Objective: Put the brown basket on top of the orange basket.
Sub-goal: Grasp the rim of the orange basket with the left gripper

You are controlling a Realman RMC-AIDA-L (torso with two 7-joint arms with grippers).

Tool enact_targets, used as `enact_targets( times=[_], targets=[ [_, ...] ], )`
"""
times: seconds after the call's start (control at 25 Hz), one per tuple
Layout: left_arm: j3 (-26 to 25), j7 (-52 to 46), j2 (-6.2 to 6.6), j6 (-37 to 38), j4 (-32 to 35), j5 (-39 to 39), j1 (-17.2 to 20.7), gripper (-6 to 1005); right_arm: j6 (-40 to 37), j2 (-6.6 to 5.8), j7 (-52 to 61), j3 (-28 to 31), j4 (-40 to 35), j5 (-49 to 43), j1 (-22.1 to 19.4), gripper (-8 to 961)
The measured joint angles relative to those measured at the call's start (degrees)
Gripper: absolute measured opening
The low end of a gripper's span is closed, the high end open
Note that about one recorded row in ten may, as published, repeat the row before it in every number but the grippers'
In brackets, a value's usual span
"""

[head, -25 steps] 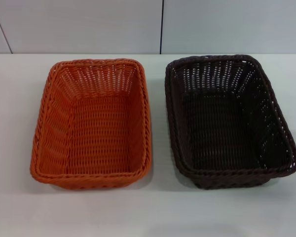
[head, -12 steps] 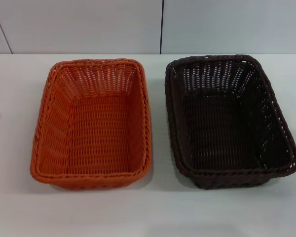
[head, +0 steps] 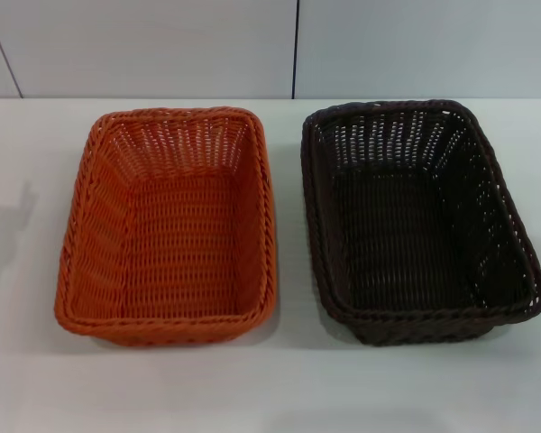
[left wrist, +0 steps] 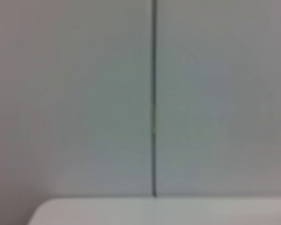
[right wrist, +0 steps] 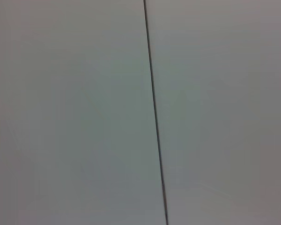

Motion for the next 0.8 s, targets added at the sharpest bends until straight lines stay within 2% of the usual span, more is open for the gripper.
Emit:
enact_targets(
  times=[0.04, 0.08, 0.12, 0.2, 0.24, 0.28, 0.52, 0.64, 0.8],
  targets=[
    [-1.6, 3.6, -0.71, -15.3, -8.1, 0.0, -0.4, 785, -0.4, 0.0, 0.0, 0.0, 0.0, 0.0, 0.0, 794],
    [-3.0, 7.7, -2.36, -24.0, -12.9, 0.0, -1.3, 785, -0.8, 0.0, 0.0, 0.1, -0.1, 0.0, 0.1, 794],
    [-3.8, 9.9, -3.4, -28.7, -15.0, 0.0, -1.8, 785, -1.0, 0.0, 0.0, 0.1, -0.1, 0.0, 0.3, 794],
    [-3.8, 9.9, -3.4, -28.7, -15.0, 0.0, -1.8, 785, -1.4, -0.03, 0.0, 0.2, 0.0, 0.0, 0.6, 794],
    [-6.9, 16.8, -6.73, -41.8, -20.8, -0.1, -4.2, 785, -1.6, -0.04, 0.0, 0.2, 0.0, 0.0, 0.7, 794],
    [-7.4, 19.2, -7.55, -49.4, -23.8, -0.2, -6.4, 785, -1.8, -0.05, 0.0, 0.2, 0.0, 0.0, 0.7, 793],
    [-5.1, 19.1, -7.46, -55.7, -25.9, -0.3, -9.5, 784, -2.7, -0.07, 0.0, 0.2, 0.3, 0.0, 0.8, 792],
    [-4.4, 19.1, -7.64, -58.8, -23.6, -0.3, -12.5, 784, -2.7, -0.07, 0.0, 0.2, 0.6, 0.0, 0.5, 792],
    [-4.0, 19.0, -7.7, -59.2, -21.2, -0.4, -13.9, 784, -2.5, -0.04, 0.0, 0.2, 0.9, 0.0, 0.2, 792]
  ],
)
